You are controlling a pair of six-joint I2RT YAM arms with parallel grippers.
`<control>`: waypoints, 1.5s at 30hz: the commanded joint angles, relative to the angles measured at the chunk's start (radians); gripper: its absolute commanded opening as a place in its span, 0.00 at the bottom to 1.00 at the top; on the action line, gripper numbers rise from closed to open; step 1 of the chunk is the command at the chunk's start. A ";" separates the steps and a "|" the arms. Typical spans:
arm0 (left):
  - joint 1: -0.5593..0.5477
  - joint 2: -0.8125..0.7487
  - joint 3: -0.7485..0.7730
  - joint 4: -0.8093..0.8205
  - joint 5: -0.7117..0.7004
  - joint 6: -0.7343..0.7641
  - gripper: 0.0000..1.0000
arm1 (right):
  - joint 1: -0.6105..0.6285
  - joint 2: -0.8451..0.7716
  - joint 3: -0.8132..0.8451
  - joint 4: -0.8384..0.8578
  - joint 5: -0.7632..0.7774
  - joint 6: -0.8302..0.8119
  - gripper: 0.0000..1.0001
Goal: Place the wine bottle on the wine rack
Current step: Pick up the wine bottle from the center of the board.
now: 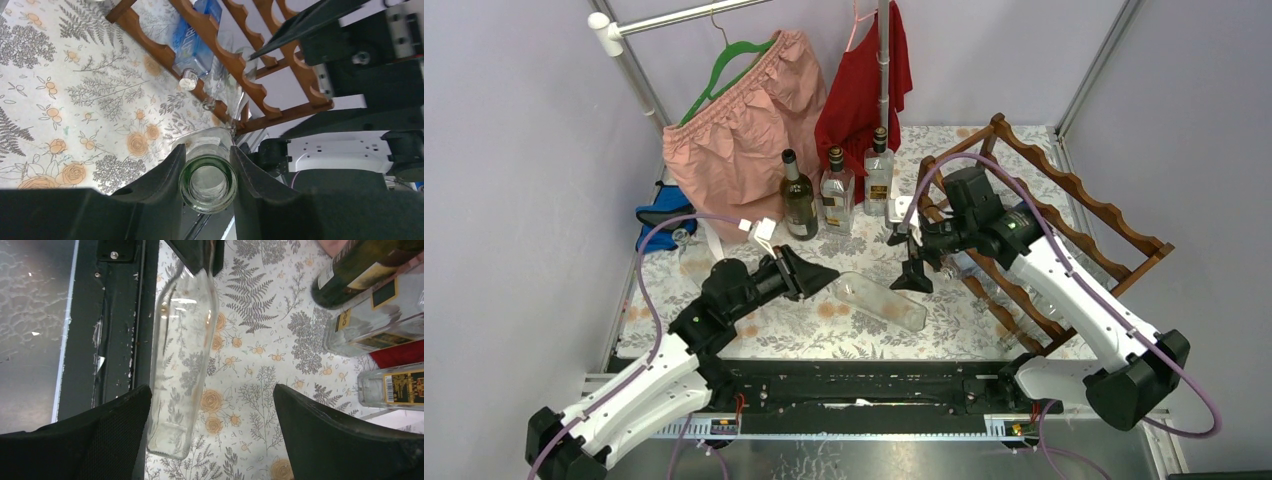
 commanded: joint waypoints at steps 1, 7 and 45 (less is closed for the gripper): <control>0.005 -0.068 0.000 0.110 -0.060 -0.063 0.00 | 0.027 0.022 -0.039 0.115 0.077 0.063 1.00; 0.005 -0.103 -0.008 0.119 -0.105 -0.106 0.00 | 0.058 0.049 -0.131 0.198 0.085 0.124 1.00; 0.007 -0.092 -0.130 0.226 0.009 -0.167 0.98 | 0.144 0.069 -0.116 0.085 0.166 -0.087 0.00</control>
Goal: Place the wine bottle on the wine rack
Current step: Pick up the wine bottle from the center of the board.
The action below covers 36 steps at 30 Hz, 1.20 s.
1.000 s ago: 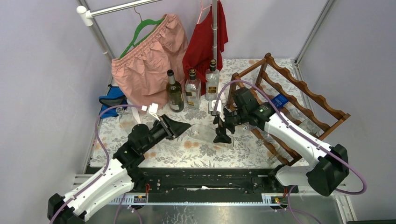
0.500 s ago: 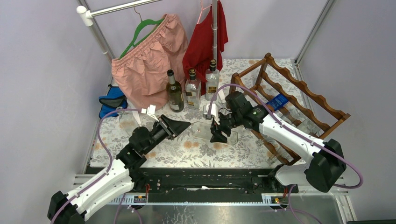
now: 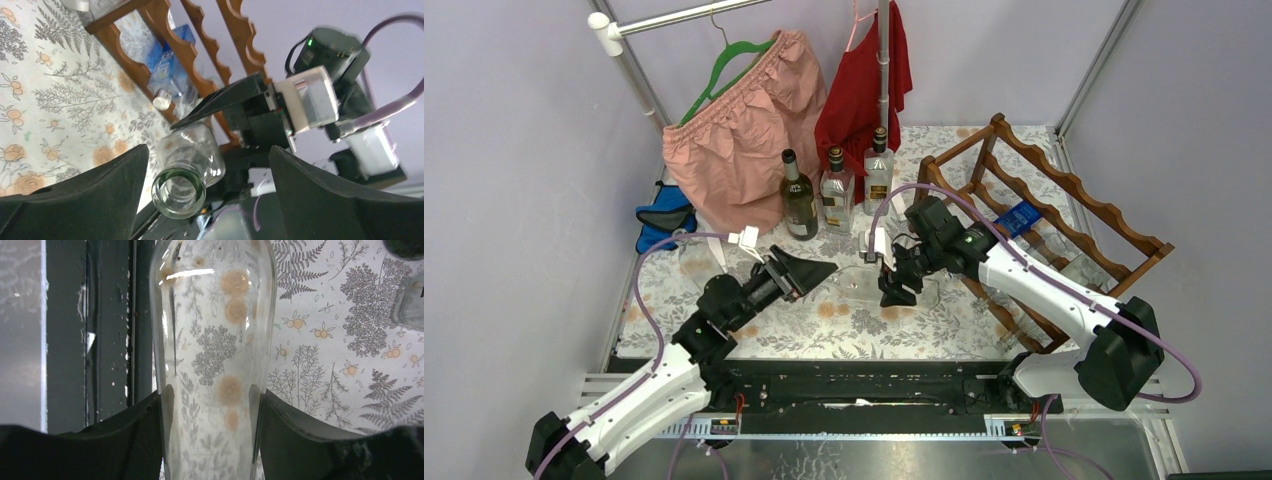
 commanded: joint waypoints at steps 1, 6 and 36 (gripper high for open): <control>0.008 -0.002 0.033 -0.023 0.157 0.104 0.99 | 0.004 -0.042 0.082 -0.109 0.011 -0.228 0.00; 0.031 0.012 0.047 -0.129 0.333 0.206 0.99 | 0.004 -0.026 0.138 -0.218 0.026 -0.391 0.00; 0.134 0.180 -0.118 0.301 0.663 -0.051 0.60 | 0.047 0.052 0.213 -0.285 0.110 -0.607 0.00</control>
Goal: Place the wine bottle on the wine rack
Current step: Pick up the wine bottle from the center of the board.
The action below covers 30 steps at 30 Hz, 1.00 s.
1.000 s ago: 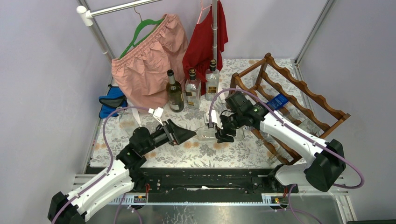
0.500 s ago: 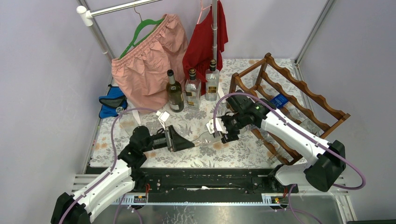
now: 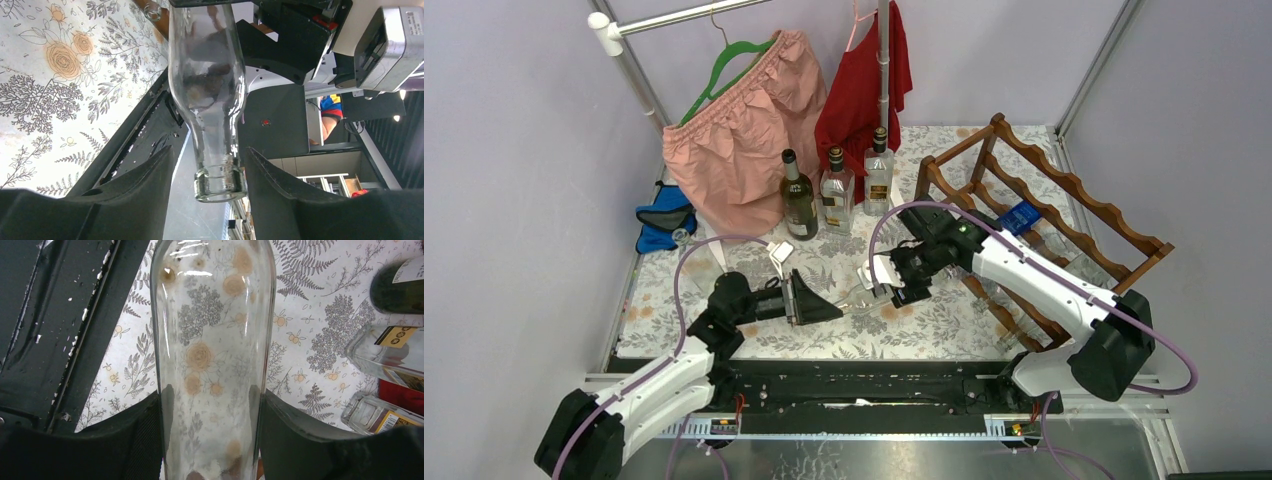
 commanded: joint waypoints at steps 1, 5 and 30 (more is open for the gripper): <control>0.008 0.014 0.001 0.096 0.026 -0.016 0.60 | 0.016 -0.001 0.067 0.030 0.013 0.005 0.00; 0.008 0.021 0.003 0.094 0.011 -0.011 0.59 | 0.023 -0.005 0.064 0.030 0.017 0.003 0.00; 0.008 0.126 -0.022 0.170 0.082 -0.016 0.52 | 0.093 0.009 0.054 0.027 0.084 -0.052 0.00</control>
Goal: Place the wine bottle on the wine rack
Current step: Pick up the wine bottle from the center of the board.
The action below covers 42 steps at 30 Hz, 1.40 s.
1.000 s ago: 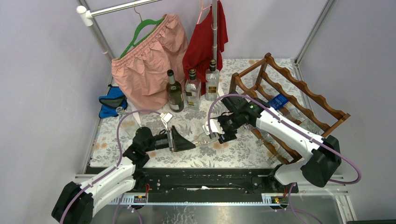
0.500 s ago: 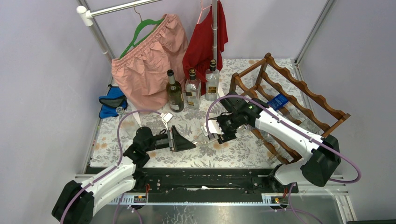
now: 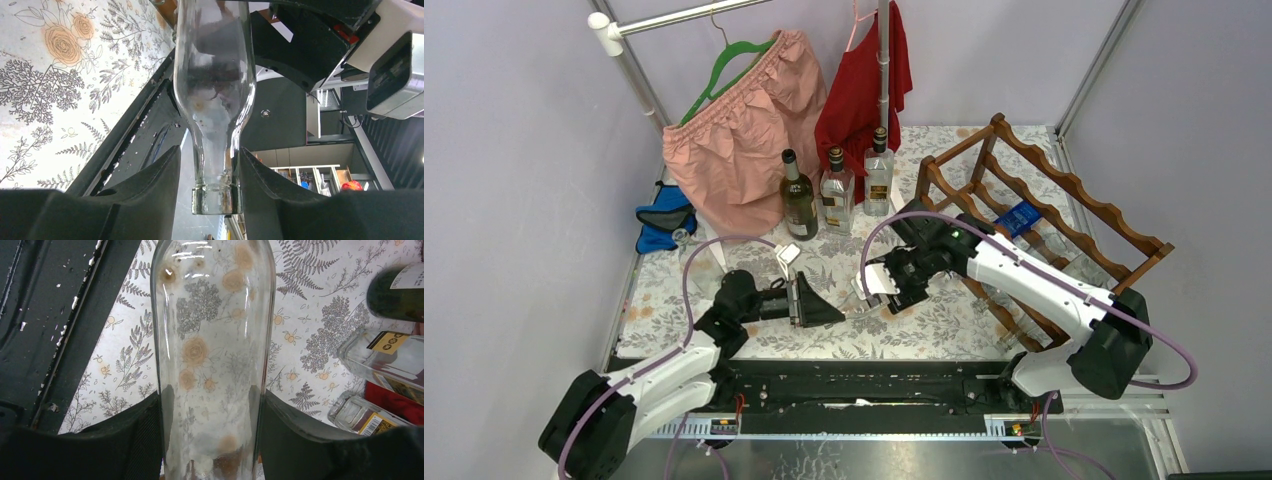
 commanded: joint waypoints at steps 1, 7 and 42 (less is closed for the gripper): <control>0.008 0.025 -0.012 0.094 0.045 0.000 0.51 | 0.040 0.000 0.043 0.026 0.008 -0.039 0.00; 0.008 0.033 -0.018 0.097 0.053 0.000 0.50 | 0.062 0.006 0.037 0.030 0.037 -0.045 0.00; 0.009 0.054 -0.077 0.263 0.087 -0.063 0.44 | 0.064 0.021 0.046 0.071 0.073 0.036 0.03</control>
